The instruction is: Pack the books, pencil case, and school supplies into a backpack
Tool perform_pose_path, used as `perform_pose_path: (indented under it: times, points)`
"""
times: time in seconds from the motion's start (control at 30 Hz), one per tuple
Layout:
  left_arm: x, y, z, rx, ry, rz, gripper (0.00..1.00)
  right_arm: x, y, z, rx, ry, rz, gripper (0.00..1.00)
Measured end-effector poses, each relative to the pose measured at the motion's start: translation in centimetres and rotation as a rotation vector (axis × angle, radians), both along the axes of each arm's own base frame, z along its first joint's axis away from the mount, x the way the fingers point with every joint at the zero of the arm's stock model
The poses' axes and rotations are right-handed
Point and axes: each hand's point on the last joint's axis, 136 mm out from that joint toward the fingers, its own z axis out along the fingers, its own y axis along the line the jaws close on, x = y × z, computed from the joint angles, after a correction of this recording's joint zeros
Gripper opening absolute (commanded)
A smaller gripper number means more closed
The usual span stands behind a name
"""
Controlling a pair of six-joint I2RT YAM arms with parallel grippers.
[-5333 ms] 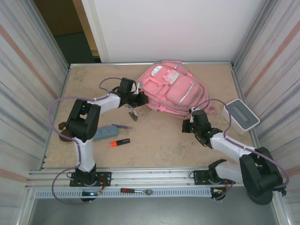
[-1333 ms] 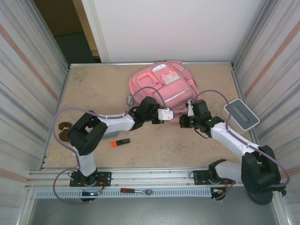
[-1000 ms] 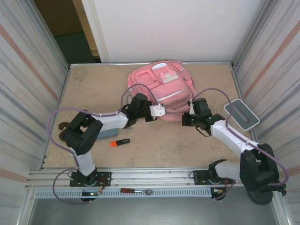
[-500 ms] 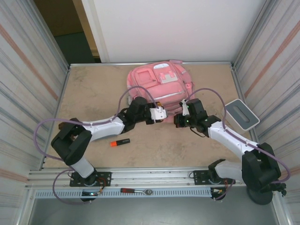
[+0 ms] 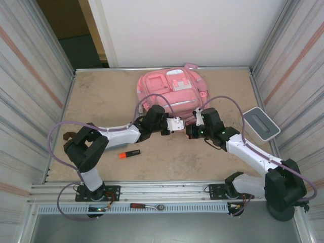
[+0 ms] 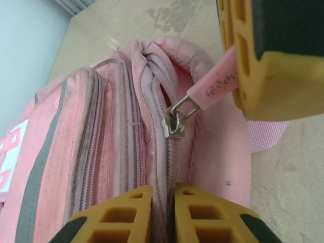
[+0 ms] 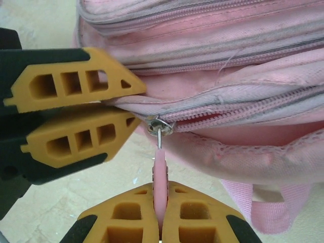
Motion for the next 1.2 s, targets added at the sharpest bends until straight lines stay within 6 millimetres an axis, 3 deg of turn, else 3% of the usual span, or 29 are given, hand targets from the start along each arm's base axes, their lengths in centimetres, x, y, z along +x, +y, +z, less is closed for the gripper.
perform_pose_path:
  times: [0.13,0.37,0.47,0.67,0.77,0.87,1.0,1.2]
  points:
    - [0.0,0.4,-0.1,-0.012,0.019,-0.011,0.03,0.8,-1.7,-0.3,-0.057,0.016,-0.067,0.0]
    - [0.6,2.6,0.1,-0.051,0.06,-0.018,0.05,2.2,-4.9,-1.4,-0.131,0.059,-0.179,0.0]
    - [1.0,3.3,0.1,-0.074,0.083,-0.012,0.11,2.2,-4.4,-1.2,-0.106,0.058,-0.158,0.0]
    - [3.2,5.3,0.1,-0.082,0.088,0.079,0.43,2.0,-2.3,-0.4,-0.062,0.021,-0.099,0.0]
    - [2.6,6.1,0.3,-0.082,0.096,0.107,0.52,1.5,-1.0,0.0,-0.052,0.007,-0.062,0.0]
    - [1.5,6.1,1.9,-0.095,0.091,0.102,0.54,1.2,-0.1,0.4,-0.029,-0.004,-0.032,0.0]
    - [-0.1,4.2,3.5,-0.106,0.085,0.048,0.54,0.8,0.6,0.6,-0.009,0.0,-0.012,0.0]
    - [-0.7,1.9,1.7,-0.05,0.14,0.004,0.48,0.4,1.5,1.1,0.013,-0.007,0.014,0.0]
